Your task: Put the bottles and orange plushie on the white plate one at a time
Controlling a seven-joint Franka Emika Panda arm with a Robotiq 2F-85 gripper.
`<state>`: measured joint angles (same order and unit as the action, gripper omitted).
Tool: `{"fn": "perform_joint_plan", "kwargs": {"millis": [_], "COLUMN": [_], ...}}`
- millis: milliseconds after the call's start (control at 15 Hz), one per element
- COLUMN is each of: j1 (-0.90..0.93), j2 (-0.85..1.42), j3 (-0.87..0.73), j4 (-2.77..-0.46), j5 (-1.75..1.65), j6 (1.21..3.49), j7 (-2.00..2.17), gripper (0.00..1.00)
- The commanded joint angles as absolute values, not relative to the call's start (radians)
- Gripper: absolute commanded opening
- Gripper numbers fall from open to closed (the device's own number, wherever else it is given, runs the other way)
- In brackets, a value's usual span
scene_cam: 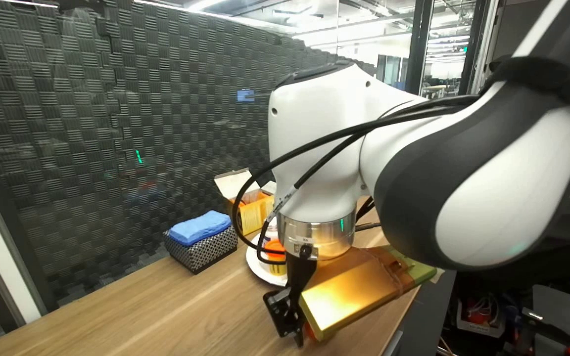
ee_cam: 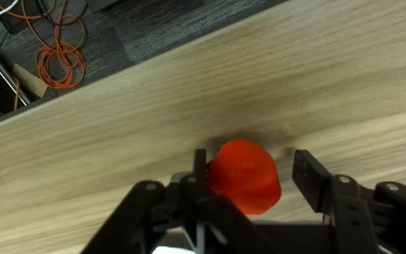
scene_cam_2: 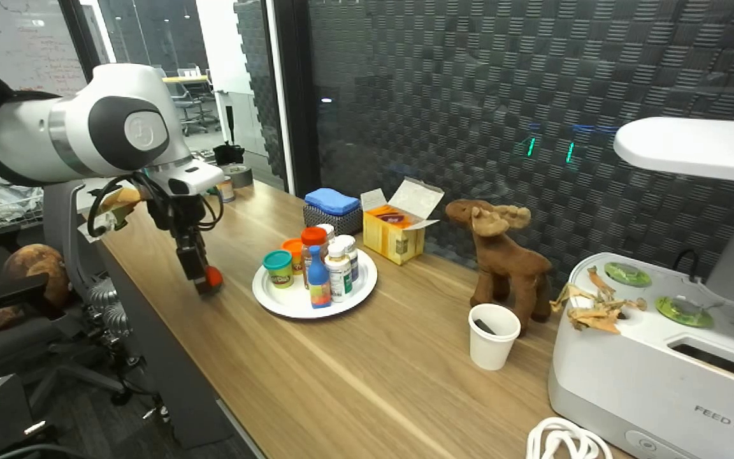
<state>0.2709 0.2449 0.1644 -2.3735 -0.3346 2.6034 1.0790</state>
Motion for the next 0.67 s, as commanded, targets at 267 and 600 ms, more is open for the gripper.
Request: {"fn": "perform_joint_plan", "kwargs": {"millis": [267,600], "j1": [0.307,0.302], "j2": [0.207,0.134], "j3": [0.115,0.073], "j4": [-2.381,-2.414], "j5": [-0.340,-0.383], "j6": [2.579,2.592], "j7": [1.091,1.159], "gripper": [0.23,0.23]}}
